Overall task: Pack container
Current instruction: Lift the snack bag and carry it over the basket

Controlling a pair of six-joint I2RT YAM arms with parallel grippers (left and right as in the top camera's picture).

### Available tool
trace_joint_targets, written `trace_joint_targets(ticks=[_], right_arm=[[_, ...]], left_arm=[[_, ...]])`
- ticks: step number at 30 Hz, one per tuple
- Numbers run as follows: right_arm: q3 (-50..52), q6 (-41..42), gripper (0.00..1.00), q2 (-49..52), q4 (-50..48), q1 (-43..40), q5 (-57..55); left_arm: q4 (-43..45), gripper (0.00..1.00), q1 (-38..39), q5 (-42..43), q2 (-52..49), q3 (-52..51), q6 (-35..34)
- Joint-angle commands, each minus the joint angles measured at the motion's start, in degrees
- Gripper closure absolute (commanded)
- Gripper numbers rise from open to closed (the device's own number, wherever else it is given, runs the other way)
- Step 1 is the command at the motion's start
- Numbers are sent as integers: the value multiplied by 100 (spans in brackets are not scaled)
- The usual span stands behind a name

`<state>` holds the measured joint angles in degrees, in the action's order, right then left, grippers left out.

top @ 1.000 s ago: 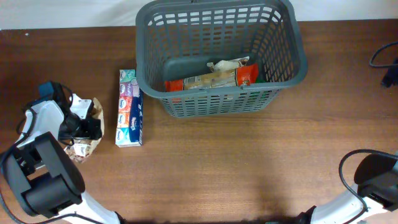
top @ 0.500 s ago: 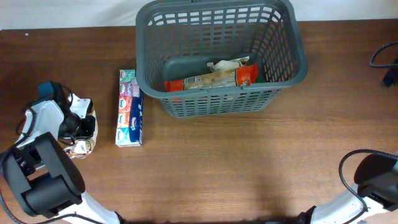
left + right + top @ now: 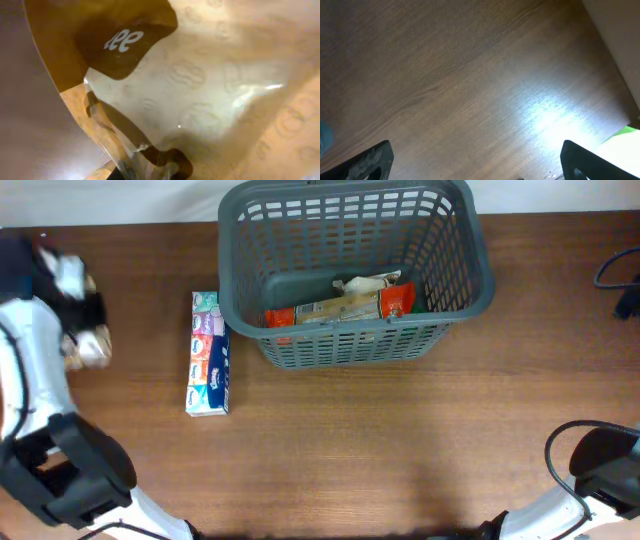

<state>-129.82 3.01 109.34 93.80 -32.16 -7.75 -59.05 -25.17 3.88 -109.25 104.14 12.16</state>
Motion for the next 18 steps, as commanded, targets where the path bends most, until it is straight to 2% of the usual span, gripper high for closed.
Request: trace_joint_targets(ticks=[1,6,9,12,13,18], right_arm=[[28,48,1,-24,-17,-15,26],[28,48,1,-24,-17,-15,26],[28,48,0,-24,-17,-15,26],[28,48,1,-24,-17,-15,26],[28,48,1,-24,-17,-15,26],[28,48,2,-24,-17,-15,26]], left_arm=[[120,98,9,2177,466,1521,-446],[699,98,354,4459,514,2728,-553],[990,98,1025,5104,514,3126,-549],[1187,98,1834,5088,514,3178,-457],[1193,98,2382,4843,511,3178,-168],[1150,98,3512,3217,474,3176,203]])
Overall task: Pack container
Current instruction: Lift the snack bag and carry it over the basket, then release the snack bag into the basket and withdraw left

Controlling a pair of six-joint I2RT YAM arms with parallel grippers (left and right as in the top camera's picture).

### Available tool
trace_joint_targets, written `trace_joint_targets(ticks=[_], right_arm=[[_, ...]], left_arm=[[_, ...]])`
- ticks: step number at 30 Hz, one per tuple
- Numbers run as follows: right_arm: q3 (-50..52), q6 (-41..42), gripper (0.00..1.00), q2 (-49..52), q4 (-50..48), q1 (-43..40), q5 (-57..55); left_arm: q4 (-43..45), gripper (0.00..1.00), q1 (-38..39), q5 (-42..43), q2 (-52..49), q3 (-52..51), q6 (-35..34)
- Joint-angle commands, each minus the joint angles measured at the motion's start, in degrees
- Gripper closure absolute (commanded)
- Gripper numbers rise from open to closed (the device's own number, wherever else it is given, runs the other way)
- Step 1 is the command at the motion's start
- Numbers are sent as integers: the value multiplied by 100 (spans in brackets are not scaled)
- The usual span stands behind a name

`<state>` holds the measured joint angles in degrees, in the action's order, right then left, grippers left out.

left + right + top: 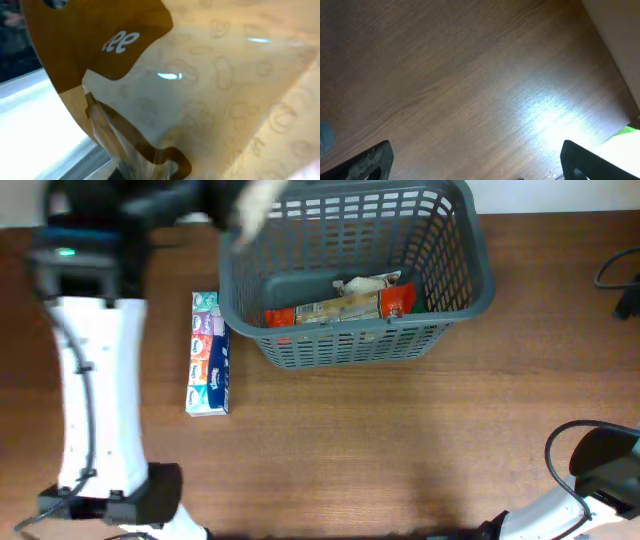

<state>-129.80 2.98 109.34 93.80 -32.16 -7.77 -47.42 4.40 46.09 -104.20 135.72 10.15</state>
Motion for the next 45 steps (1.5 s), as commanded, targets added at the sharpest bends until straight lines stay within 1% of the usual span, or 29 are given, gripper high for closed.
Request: trace_joint_targets(ticks=[1,3,5,13,19,24,25,26,27,29,31,33,34,35,38,41,42,43,44,45], right_arm=[[26,50,1,-24,-17,-15,28],[26,50,1,-24,-17,-15,28],[26,50,1,-24,-17,-15,28],[26,50,1,-24,-17,-15,28],[26,50,1,-24,-17,-15,28],[26,50,1,-24,-17,-15,28],[26,50,1,-24,-17,-15,28],[26,50,1,-24,-17,-15,28],[26,50,1,-24,-17,-15,28],[26,50,1,-24,-17,-15,28],[26,50,1,-24,-17,-15,28],[26,50,1,-24,-17,-15,28],[26,50,1,-24,-17,-15,28],[26,50,1,-24,-17,-15,28],[26,50,2,-24,-17,-15,28],[26,50,1,-24,-17,-15,28],[26,50,1,-24,-17,-15,28],[26,50,1,-24,-17,-15,28],[26,50,1,-24,-17,-15,28],[26,50,1,-24,-17,-15,28]], left_arm=[[-59,98,896,-1606,-85,17,623],[-101,98,1145,-2070,-175,17,647],[-129,98,1285,-2151,-308,17,645],[-638,98,1381,-2149,-1322,17,621],[-1047,97,1381,-2149,-1746,17,621],[-1377,96,1397,-2151,-1864,17,621],[-1414,89,1397,-2151,-1864,17,621],[-1440,73,1397,-2149,-1864,17,621],[-1462,70,1397,-2149,-1862,17,621],[-1467,70,1397,-2149,-1858,20,621],[-1462,52,1390,-2149,-1845,22,621],[-1460,42,1379,-2149,-1825,22,621],[-1458,35,1373,-2151,-1805,28,623],[-1458,31,1360,-2151,-1779,70,623],[-1464,30,1298,-2149,-1672,367,619],[-1464,29,1143,-2124,-1384,1056,557],[-1464,27,1088,-2129,-1257,1316,557],[-1475,20,1034,-2133,-1141,1521,560],[-1508,7,951,-2164,-957,1762,560],[-1615,1,807,-2236,-656,2017,564]])
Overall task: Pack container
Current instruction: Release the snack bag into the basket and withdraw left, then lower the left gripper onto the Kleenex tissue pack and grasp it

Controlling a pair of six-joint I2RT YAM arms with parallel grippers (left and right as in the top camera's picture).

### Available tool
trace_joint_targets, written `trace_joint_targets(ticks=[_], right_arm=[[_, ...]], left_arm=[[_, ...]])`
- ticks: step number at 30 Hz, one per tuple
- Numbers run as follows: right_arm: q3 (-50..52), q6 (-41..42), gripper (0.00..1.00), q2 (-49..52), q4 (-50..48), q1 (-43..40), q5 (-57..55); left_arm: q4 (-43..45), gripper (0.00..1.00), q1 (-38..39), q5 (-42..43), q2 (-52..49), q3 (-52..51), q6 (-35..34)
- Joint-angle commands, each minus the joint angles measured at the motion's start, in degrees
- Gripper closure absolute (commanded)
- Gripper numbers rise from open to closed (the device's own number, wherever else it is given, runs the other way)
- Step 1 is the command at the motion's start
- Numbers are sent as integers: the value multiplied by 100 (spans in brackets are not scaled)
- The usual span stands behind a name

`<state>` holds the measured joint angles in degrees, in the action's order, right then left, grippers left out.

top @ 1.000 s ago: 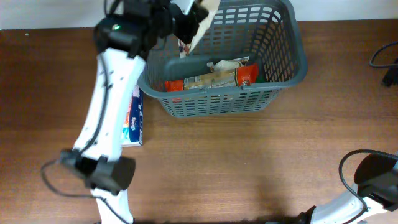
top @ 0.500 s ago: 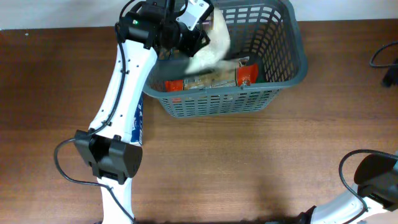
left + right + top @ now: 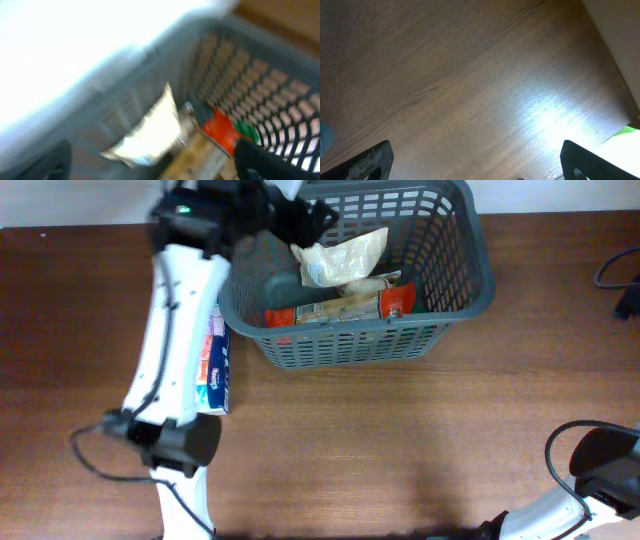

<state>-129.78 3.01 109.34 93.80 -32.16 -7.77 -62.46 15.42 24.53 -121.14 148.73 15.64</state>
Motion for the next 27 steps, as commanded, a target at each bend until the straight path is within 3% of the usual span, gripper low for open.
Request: trace_joint_targets(ticks=[1,9,17,21,27], right_arm=[[24,48,1,-24,-17,-15,28],[24,48,1,-24,-17,-15,28],[24,48,1,-24,-17,-15,28],[24,48,1,-24,-17,-15,28],[24,48,1,-24,-17,-15,28]], left_arm=[[-199,1,-391,-166,1235,791,15],[-1906,1,-1394,-2070,2081,802,-70],[-3101,1,-2162,-2041,1978,315,-229],[-3121,1,-2444,-1438,1963,-426,-227],[-2522,1,-2599,-1110,1963,-2492,-232]])
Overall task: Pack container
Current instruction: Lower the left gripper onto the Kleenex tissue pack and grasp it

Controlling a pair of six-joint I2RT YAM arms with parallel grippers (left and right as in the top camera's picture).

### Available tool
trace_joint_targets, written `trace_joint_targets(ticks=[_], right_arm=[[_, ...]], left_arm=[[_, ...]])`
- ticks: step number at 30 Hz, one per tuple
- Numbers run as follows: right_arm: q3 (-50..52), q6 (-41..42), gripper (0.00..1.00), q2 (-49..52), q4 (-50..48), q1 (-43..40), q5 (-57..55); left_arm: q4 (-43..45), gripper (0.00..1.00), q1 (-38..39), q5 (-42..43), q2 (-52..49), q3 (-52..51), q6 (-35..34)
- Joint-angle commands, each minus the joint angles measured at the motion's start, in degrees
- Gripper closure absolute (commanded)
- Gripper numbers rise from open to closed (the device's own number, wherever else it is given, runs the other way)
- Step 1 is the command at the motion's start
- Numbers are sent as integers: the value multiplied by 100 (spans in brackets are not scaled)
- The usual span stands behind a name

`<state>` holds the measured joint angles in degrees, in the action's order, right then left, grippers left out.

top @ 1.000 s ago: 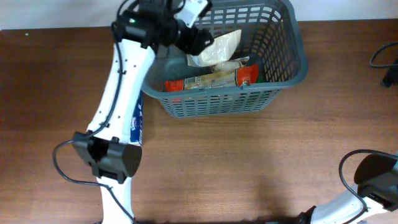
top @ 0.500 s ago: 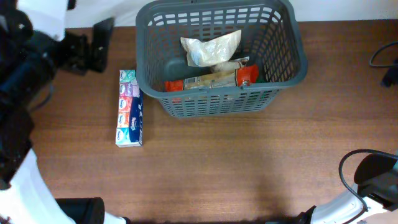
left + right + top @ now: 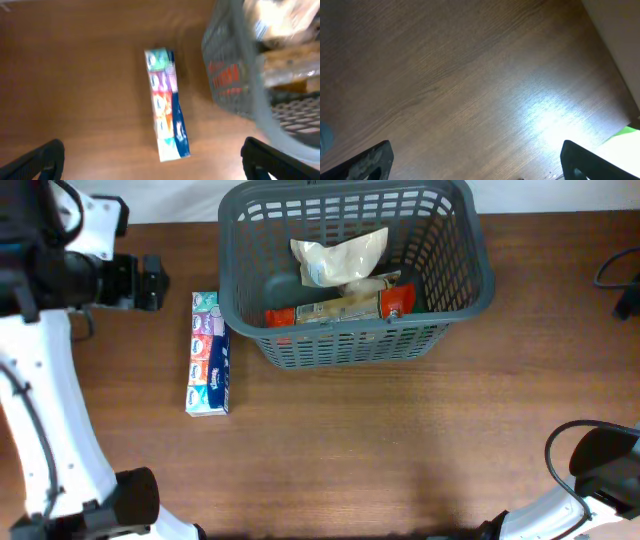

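Note:
The grey basket point(image 3: 455, 290) stands at the back middle of the table and holds a pale snack bag point(image 3: 338, 258) lying over an orange packet point(image 3: 340, 308). A long multicoloured tissue pack point(image 3: 209, 352) lies on the wood just left of the basket, also seen in the left wrist view as the tissue pack point(image 3: 166, 112) beside the basket point(image 3: 235, 65). My left gripper point(image 3: 152, 280) hovers open and empty, left of the basket and above the pack's far end; in its own view the left gripper point(image 3: 152, 160) shows wide-spread fingertips. My right gripper point(image 3: 477, 162) is open over bare wood.
The right arm's base point(image 3: 600, 470) sits at the table's front right corner. A dark cable point(image 3: 615, 275) lies at the right edge. The left arm point(image 3: 45, 410) runs along the table's left side.
My left gripper has moved from above the basket's left rear to left of the basket, over the tissue pack. The pale bag lies in the basket as before. The right arm is unchanged.
My left gripper held the pale snack bag at the table's far left, then carried it near the basket's back left rim. Later the bag lay inside the basket with the gripper open above it. Now the gripper is out over the tissue pack.

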<state>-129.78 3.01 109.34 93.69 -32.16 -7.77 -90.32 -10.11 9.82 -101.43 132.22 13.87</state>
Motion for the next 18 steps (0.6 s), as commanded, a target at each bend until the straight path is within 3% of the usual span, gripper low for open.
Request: trace_joint_targets(ticks=[1,5,12,18], right_arm=[[24,48,1,-24,-7,-15,28],[24,48,1,-24,-7,-15,28],[24,48,1,-24,-7,-15,28],[24,48,1,-24,-7,-15,28]], left_arm=[[404,1,-46,531,-9,-1104,-52],[1056,1,-46,940,-9,-2177,-52],[2380,1,-68,214,-9,-4166,-1143],[2695,1,-13,-50,-9,-4907,-1377]])
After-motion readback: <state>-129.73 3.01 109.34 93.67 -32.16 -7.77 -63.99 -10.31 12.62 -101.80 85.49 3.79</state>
